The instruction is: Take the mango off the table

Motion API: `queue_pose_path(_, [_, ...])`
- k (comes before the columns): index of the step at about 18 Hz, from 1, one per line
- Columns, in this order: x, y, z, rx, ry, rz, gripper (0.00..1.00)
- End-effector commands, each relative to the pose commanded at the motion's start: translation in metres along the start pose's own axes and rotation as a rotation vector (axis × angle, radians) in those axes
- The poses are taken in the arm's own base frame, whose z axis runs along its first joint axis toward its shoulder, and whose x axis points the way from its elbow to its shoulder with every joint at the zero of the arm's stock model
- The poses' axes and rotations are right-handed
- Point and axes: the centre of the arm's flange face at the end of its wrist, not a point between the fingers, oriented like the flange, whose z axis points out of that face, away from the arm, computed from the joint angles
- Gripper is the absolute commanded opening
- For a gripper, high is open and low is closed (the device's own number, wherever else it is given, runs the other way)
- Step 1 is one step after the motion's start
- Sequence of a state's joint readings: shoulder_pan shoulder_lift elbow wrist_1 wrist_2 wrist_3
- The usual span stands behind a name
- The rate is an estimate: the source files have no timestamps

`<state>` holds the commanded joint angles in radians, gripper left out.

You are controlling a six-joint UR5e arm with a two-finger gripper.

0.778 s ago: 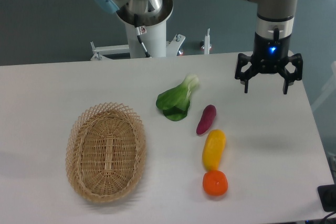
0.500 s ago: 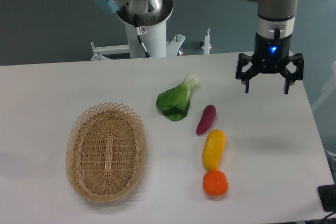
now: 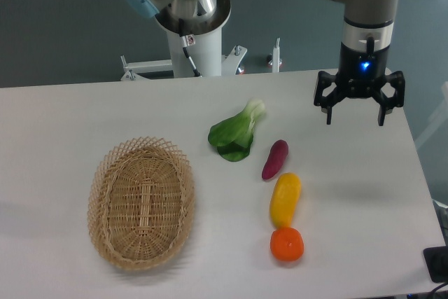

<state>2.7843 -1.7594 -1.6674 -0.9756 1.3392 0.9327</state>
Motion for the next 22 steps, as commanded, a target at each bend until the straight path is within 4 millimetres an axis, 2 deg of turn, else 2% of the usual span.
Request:
queue_pose_path(2, [0.013,-0.010,0.013,-0.008,0.021,0.023,1.00])
queue_pose_path(5, [0.023,-0.012,0.024,-0.017,0.042,0.035,1.00])
queue_pose_path(8, [0.036,-0.014,0.053,-0.034,0.073,0.013,1.00])
queue_pose_path(9, [0.048,-0.016,0.075,-0.054,0.099,0.030,1.00])
queue_pose_path(11, [0.051,-0.014,0.095,-0.056,0.104,0.038,1.00])
queue_pose_path(13, [0.055,-0.017,0.106,-0.053,0.107,0.053,1.00])
queue_pose_path(18, [0.058,-0.012,0.163,-0.100,0.162,0.056,1.00])
queue_pose_path(22, [0.067,-0.005,0.185,-0.160,0.159,0.064,1.00])
